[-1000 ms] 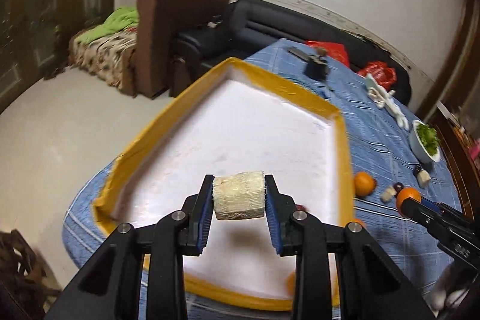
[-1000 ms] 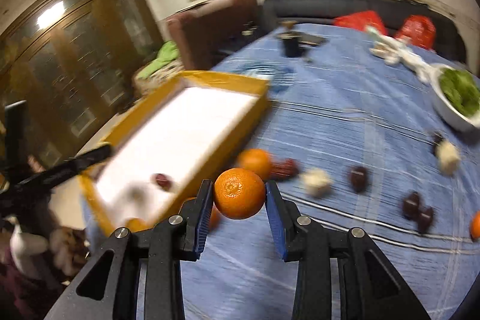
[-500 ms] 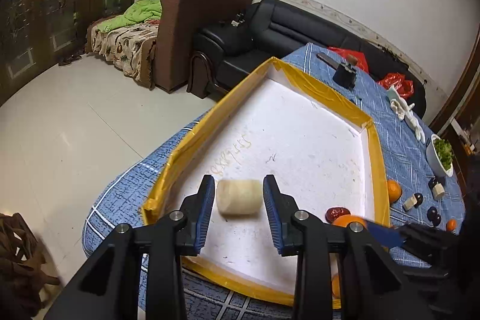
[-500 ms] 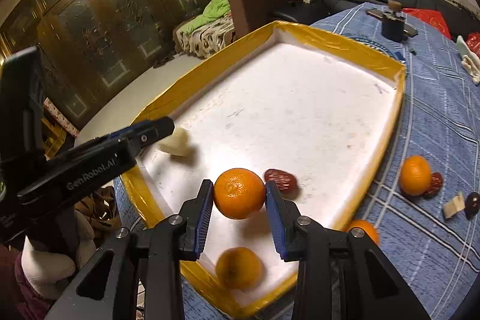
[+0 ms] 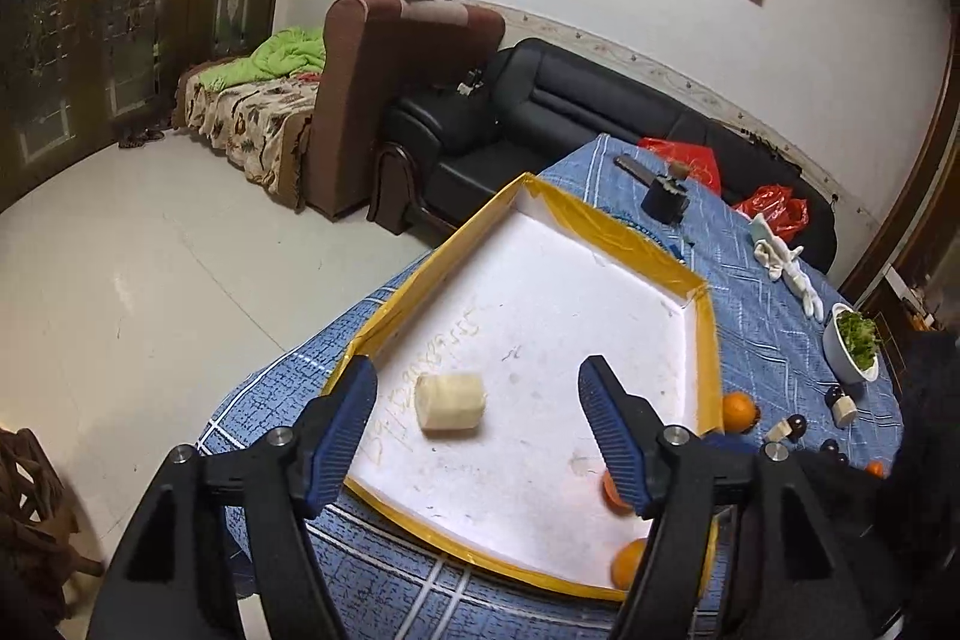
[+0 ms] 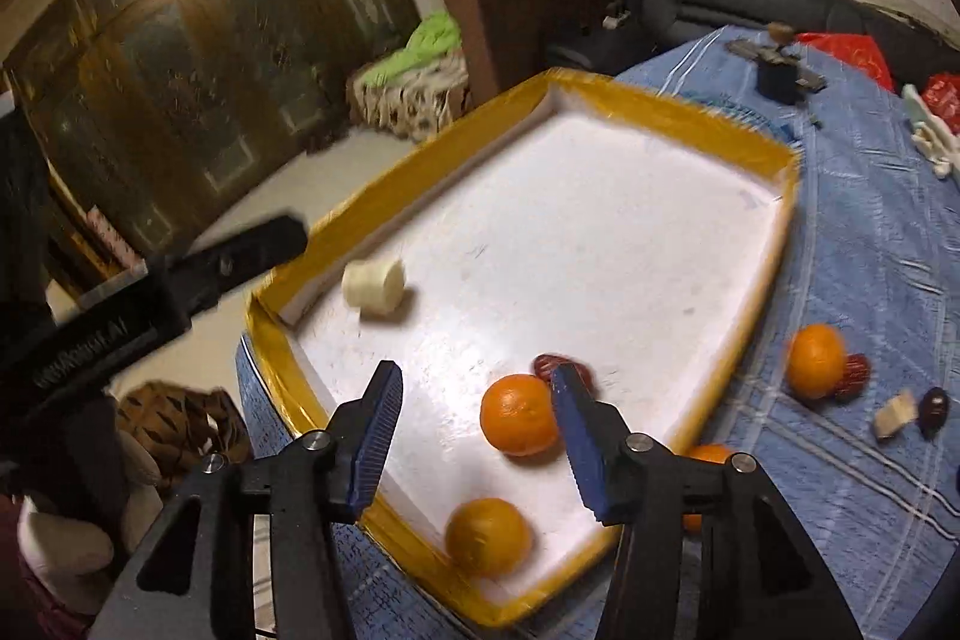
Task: Organize fruits
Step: 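Carry both into the yellow tray and open both tools to release, then grasp another tangerine with the right tool while the left tool approaches a tangerine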
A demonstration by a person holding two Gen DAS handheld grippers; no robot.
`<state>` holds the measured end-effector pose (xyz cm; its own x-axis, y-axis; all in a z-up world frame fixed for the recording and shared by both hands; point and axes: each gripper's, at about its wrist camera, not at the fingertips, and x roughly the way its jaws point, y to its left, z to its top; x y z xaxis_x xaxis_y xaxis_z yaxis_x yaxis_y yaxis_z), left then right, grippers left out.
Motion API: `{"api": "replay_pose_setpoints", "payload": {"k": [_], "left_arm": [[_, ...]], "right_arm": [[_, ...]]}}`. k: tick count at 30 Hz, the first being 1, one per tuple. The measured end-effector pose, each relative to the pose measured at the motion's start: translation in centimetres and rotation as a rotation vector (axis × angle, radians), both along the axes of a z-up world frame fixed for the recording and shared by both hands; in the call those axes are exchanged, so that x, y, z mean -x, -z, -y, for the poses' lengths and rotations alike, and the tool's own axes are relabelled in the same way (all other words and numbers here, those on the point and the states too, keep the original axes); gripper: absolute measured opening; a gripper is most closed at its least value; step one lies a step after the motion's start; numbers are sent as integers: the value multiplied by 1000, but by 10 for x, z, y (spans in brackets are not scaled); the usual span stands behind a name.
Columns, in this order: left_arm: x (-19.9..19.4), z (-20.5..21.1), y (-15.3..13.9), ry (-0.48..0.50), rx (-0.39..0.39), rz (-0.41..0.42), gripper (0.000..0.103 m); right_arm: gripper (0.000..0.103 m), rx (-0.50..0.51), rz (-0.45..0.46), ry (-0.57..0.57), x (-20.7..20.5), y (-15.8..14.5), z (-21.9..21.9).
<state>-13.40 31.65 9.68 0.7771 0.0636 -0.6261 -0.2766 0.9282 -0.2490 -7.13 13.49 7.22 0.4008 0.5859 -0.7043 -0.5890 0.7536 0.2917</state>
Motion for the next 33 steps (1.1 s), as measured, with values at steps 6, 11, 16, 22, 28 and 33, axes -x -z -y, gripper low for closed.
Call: {"api": "replay_pose_setpoints", "payload": {"k": [6, 11, 16, 22, 28, 33], "left_arm": [[2, 18, -10, 31, -6, 30, 76], [-9, 42, -4, 101, 4, 8, 76], [-11, 55, -5, 135, 1, -2, 76], [-10, 60, -11, 159, -6, 1, 76], [-25, 88, -7, 246, -20, -22, 76], [-43, 128, 4, 353, -48, -60, 76]], "right_arm": [[57, -34, 50, 157, -7, -23, 85], [58, 38, -4, 143, -2, 4, 116], [58, 178, 25, 5, 3, 35, 90], [54, 222, 72, -81, -10, 50, 62], [41, 120, 0, -45, -13, 49, 82], [41, 73, 2, 80, -10, 37, 137]]}}
